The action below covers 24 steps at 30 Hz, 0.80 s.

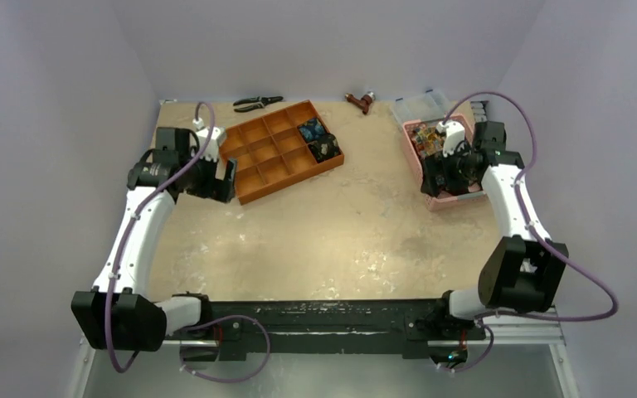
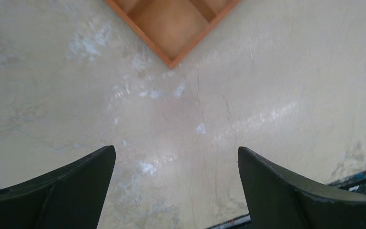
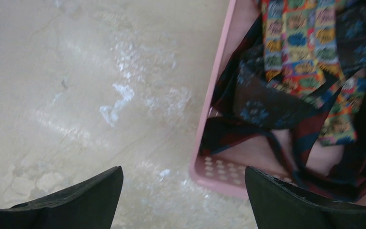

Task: Roll the ties
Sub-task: Pick up the tie from the bin.

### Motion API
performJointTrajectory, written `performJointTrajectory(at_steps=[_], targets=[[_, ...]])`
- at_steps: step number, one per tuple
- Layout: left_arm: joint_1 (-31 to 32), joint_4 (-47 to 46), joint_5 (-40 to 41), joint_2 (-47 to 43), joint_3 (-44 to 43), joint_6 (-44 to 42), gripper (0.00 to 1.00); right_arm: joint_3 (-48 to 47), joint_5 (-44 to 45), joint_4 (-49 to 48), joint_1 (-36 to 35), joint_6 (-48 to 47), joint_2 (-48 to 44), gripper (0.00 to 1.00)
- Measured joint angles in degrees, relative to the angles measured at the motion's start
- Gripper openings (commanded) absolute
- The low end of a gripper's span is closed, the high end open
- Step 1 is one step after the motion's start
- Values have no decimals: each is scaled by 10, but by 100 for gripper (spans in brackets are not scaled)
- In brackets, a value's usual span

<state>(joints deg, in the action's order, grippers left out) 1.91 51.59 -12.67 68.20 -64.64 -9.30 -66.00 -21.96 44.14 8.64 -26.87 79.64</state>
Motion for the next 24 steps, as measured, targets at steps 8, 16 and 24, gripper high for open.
performJointTrajectory(at_steps=[8, 16, 24], targets=[[0, -24, -23, 46, -190, 43, 100, -280, 0, -14, 0, -22, 216, 98], [0, -89, -49, 23, -188, 75, 100, -516, 4, 31, 0, -69, 440, 95], [0, -113, -33, 4, -161, 79, 100, -526, 47, 38, -21, -115, 500, 88]])
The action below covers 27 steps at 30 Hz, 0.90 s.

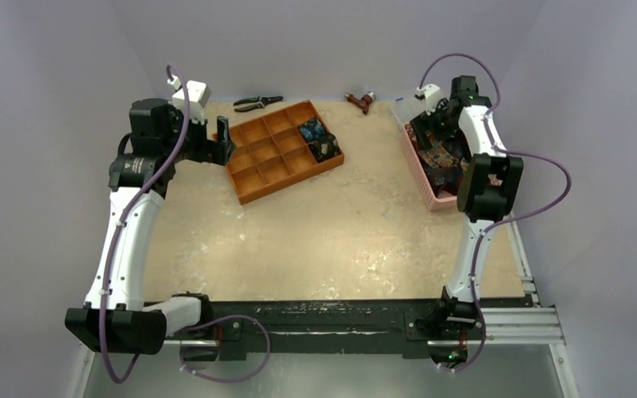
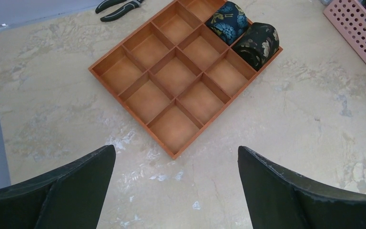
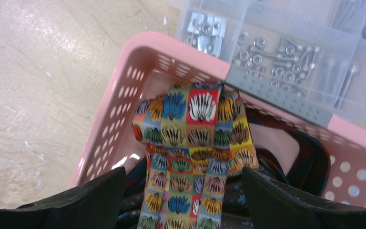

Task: Roll the ties
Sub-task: Pick up the tie from the bin.

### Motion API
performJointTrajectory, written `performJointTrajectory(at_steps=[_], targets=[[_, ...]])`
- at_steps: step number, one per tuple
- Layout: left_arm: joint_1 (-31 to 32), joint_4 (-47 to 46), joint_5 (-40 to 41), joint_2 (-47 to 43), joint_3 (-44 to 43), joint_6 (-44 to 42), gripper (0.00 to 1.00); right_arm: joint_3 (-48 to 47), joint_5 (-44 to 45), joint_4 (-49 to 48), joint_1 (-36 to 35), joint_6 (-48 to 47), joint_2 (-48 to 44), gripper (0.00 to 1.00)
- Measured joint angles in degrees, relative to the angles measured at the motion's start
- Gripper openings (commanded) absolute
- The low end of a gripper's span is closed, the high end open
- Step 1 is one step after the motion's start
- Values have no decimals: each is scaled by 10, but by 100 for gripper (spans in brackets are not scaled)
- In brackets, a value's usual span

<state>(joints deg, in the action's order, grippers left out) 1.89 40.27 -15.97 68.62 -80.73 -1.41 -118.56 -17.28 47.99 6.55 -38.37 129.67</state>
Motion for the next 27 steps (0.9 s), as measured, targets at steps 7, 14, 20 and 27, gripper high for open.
performJointTrajectory(at_steps=[7, 14, 20, 27], targets=[[0, 2, 14, 0, 13, -14, 100, 0, 29, -46, -22, -14, 13, 65], [0, 3, 12, 14, 11, -17, 100, 30, 49, -74, -23, -13, 24, 17], [0, 7, 0, 40, 7, -23, 100, 40, 51, -81, -22, -11, 20, 0], [0, 6, -10, 42, 7, -23, 100, 59, 28, -66, -16, -8, -69, 0]])
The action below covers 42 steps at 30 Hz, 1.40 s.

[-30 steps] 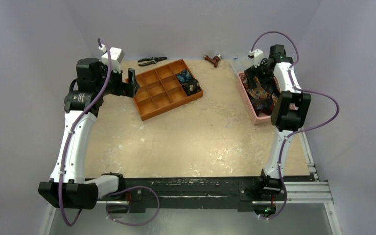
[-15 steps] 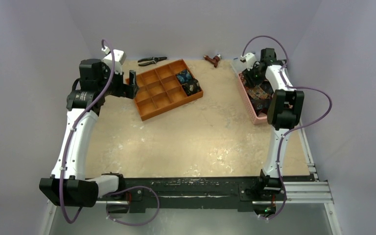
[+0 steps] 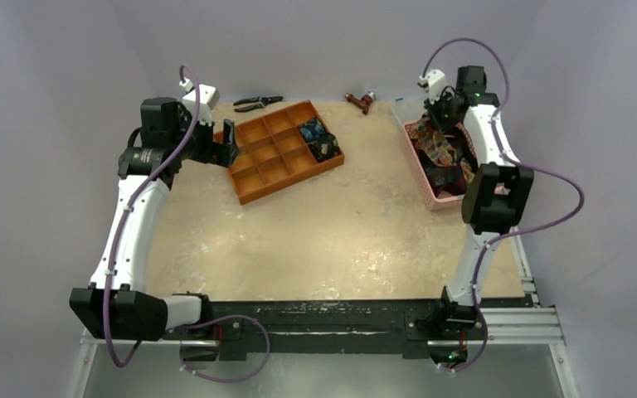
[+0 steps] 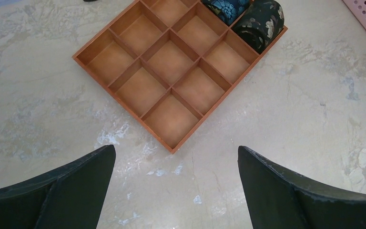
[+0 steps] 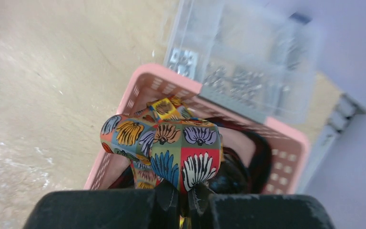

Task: Roll the ties
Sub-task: Pick up the tie from the bin, then place the tie at the center of the board.

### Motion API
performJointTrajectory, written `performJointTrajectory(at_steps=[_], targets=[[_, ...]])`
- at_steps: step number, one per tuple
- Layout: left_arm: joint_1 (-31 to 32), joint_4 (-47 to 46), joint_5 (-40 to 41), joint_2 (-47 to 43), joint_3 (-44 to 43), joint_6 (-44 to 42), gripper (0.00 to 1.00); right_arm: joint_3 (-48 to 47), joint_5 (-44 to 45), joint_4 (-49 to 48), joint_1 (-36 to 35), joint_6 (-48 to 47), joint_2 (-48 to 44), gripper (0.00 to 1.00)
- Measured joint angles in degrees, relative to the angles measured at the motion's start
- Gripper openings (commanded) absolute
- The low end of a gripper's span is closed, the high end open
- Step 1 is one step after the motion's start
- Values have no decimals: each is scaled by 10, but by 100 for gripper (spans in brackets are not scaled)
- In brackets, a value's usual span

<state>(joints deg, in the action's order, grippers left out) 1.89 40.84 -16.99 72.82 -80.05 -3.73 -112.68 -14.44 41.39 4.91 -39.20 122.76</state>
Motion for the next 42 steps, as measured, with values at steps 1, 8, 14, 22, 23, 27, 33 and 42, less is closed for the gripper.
performJointTrajectory(at_steps=[1, 8, 14, 22, 23, 27, 33, 42], targets=[[0, 0, -2, 0, 0, 0, 100, 0, -5, 0, 1, 2, -23, 0], [0, -1, -9, 0, 0, -2, 100, -33, -50, 11, 6, 22, -120, 0], [0, -5, -12, 0, 0, -4, 100, -84, -120, 40, -1, 56, -146, 0], [0, -9, -22, 0, 0, -3, 100, -91, -189, 41, -60, 119, -224, 0], [0, -9, -23, 0, 0, -3, 100, -96, -196, 39, -72, 132, -235, 0], [0, -10, -29, 0, 0, -3, 100, -147, -217, 14, -117, 179, -259, 0], [0, -15, -35, 6, -2, 0, 100, -241, -254, -48, -170, 278, -280, 0], [0, -20, -38, 17, -12, 1, 100, -199, -295, -88, -173, 332, -364, 0]])
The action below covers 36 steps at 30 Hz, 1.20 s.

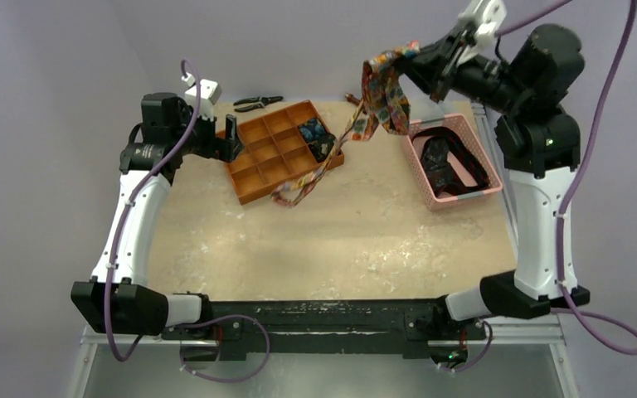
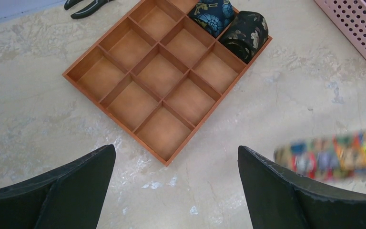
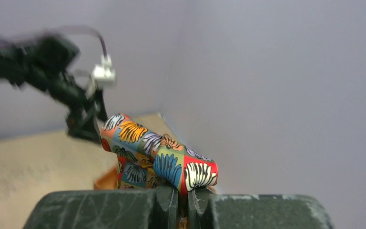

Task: Roll the ties
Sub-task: Place the tie at the center of the board, then flatten out the tie at the center of the board.

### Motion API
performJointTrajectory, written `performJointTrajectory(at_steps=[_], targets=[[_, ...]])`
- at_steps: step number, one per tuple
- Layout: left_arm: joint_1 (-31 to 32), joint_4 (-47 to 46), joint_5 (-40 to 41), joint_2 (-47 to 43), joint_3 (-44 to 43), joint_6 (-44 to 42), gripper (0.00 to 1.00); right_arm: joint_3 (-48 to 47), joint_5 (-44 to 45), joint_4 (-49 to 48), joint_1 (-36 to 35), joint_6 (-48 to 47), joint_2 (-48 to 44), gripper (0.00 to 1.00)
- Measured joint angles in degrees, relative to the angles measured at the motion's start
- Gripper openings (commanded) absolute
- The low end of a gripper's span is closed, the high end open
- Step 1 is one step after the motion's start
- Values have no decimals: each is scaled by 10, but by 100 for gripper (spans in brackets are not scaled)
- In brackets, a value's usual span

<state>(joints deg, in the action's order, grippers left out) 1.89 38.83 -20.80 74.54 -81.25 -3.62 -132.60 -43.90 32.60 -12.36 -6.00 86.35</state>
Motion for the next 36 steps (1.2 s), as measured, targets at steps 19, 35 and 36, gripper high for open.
performJointTrajectory(at_steps=[19, 35, 36], targets=[[4, 55, -45, -39, 111, -198, 100, 496, 190, 338, 90, -472, -41, 90], [254, 162, 0, -66, 289, -391, 93, 665, 240, 270, 73, -438, 9, 76], [268, 165, 5, -63, 303, -395, 93, 669, 242, 263, 69, -429, 17, 74]])
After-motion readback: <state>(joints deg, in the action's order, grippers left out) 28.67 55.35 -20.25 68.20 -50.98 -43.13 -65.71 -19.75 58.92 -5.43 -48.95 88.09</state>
